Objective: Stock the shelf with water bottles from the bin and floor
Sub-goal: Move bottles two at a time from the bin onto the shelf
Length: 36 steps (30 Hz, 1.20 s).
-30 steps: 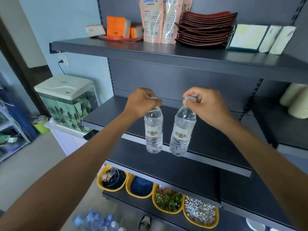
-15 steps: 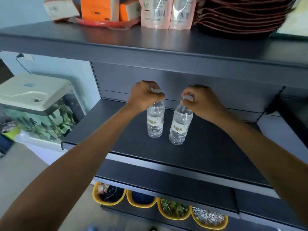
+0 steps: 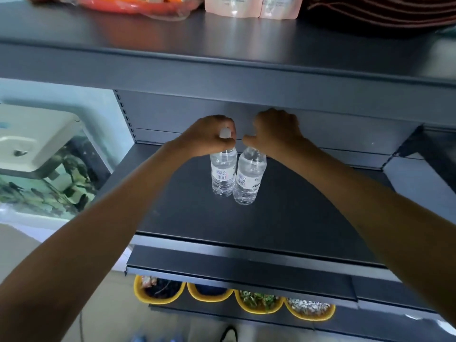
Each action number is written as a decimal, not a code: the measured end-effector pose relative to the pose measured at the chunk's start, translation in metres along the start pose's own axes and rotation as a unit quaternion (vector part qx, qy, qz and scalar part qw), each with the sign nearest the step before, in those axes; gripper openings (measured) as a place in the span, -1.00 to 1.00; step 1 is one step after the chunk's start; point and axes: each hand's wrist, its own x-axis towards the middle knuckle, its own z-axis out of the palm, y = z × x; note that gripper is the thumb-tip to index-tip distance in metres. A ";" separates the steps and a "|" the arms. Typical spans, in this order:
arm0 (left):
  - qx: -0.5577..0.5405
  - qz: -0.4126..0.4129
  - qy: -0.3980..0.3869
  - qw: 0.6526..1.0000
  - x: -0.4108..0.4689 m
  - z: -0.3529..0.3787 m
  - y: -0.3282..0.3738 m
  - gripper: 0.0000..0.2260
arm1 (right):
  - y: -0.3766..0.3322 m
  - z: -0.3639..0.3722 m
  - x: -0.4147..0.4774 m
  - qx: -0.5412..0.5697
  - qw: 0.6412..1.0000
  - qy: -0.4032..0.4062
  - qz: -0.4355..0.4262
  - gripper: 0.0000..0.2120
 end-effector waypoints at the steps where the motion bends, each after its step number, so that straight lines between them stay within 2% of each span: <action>1: 0.007 0.009 0.007 1.000 0.001 0.002 -0.002 -0.79 | -0.001 -0.001 0.001 -0.022 1.000 0.001 -0.002 -0.60; 6: 0.032 0.061 0.042 0.997 0.007 0.009 -0.014 -0.77 | -0.003 0.003 0.003 -0.060 0.998 0.014 0.009 -0.53; 10: -0.024 0.077 0.062 0.995 0.002 0.010 -0.021 -0.66 | 0.001 0.006 0.000 -0.047 0.999 0.008 0.016 -0.42; 15: -0.103 0.051 0.135 0.984 -0.005 0.025 -0.031 -0.58 | 0.018 0.012 -0.014 0.099 0.993 -0.046 -0.044 -0.57; 17: -0.179 0.034 0.173 0.968 -0.010 0.038 -0.037 -0.52 | 0.022 0.020 -0.015 0.138 0.990 -0.023 -0.034 -0.63; 20: -0.269 -0.015 0.227 0.936 -0.024 0.074 -0.051 -0.39 | 0.030 0.037 -0.015 0.213 0.977 -0.002 -0.004 -0.55; 22: -0.296 -0.072 0.220 0.927 -0.038 0.105 -0.062 -0.31 | 0.037 0.052 -0.022 0.301 0.954 -0.014 0.007 -0.51; 24: -0.298 -0.140 0.186 0.926 -0.053 0.132 -0.066 -0.30 | 0.041 0.076 -0.034 0.387 0.920 -0.058 0.032 -0.42; 26: -0.276 -0.192 0.165 0.927 -0.062 0.152 -0.063 -0.32 | 0.038 0.108 -0.049 0.418 0.901 -0.093 0.069 -0.33; 29: -0.223 -0.227 0.180 0.931 -0.061 0.166 -0.057 -0.42 | 0.026 0.156 -0.063 0.430 0.896 -0.070 0.088 -0.22; 32: -0.181 -0.230 0.210 0.933 -0.057 0.165 -0.057 -0.50 | 0.012 0.182 -0.063 0.463 0.878 -0.043 0.114 -0.29; 36: -0.166 -0.233 0.223 0.932 -0.059 0.153 -0.074 -0.49 | -0.012 0.194 -0.042 0.465 0.878 -0.020 0.111 -0.25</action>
